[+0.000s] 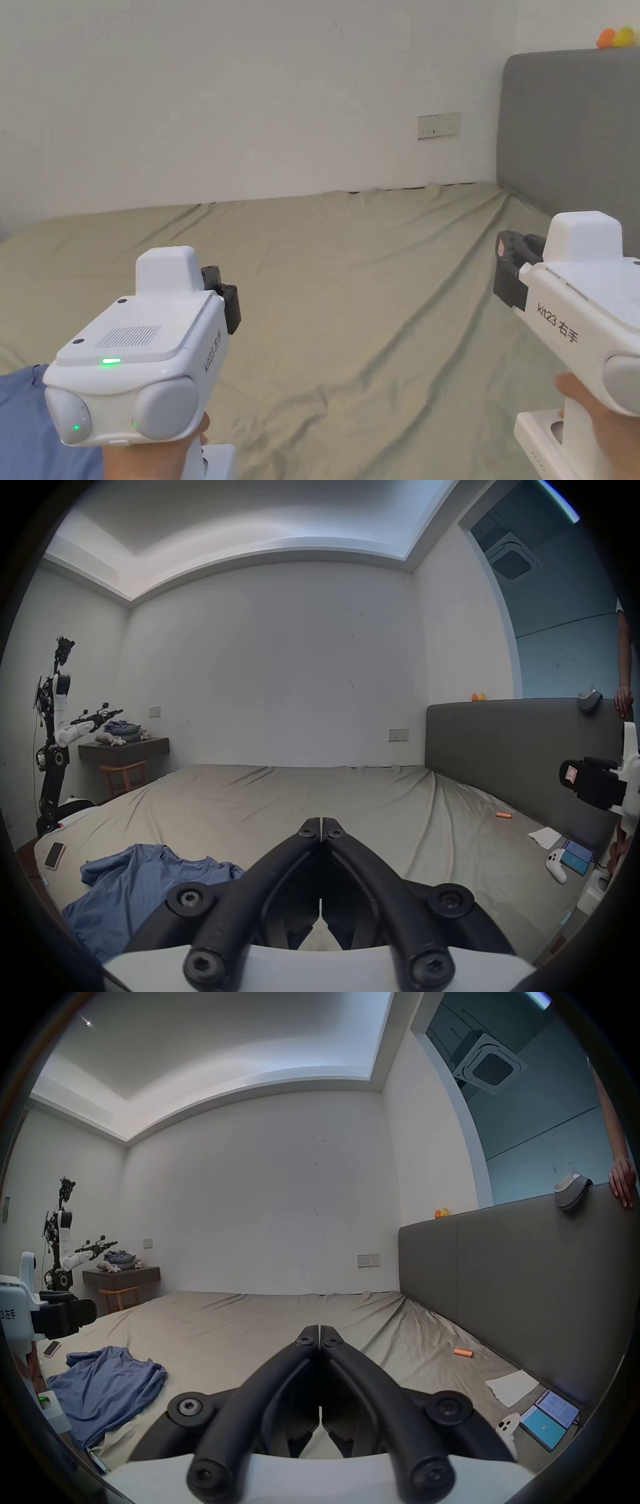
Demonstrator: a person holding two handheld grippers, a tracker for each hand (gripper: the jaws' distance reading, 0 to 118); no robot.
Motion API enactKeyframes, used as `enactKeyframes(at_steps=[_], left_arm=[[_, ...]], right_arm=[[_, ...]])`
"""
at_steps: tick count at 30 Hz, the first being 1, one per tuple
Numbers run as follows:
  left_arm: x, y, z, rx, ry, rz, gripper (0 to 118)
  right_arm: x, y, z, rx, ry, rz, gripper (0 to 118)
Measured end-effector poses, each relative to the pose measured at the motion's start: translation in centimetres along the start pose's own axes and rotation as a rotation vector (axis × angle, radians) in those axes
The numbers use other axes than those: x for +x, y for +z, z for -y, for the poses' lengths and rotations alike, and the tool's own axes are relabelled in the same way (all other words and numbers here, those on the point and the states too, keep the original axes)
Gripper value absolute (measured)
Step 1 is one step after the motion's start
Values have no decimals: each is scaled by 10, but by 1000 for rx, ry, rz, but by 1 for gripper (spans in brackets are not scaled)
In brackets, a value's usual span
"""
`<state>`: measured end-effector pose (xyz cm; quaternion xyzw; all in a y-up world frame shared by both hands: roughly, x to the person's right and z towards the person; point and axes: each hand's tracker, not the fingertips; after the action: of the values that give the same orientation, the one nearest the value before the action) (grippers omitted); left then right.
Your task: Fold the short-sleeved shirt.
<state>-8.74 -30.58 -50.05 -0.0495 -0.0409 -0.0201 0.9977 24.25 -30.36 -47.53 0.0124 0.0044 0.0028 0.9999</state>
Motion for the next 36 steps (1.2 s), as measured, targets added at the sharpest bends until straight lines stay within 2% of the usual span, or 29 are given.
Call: enactKeyframes(at_steps=[22,28,31,36], left_arm=[[-18,3,5,-40,46,-3,0],[-43,24,9,-42,34,-57,0],[-67,41,13,-50,35,-125,0],[-119,72,21,-73,70,-294,0]], right_arm=[[-13,-2,1,-7,3,-33,0],[-38,-12,2,-12,-33,-112,0],[-66,-18,4,-16,-19,-174,0],[-126,-28,9,-21,-26,-345,0]])
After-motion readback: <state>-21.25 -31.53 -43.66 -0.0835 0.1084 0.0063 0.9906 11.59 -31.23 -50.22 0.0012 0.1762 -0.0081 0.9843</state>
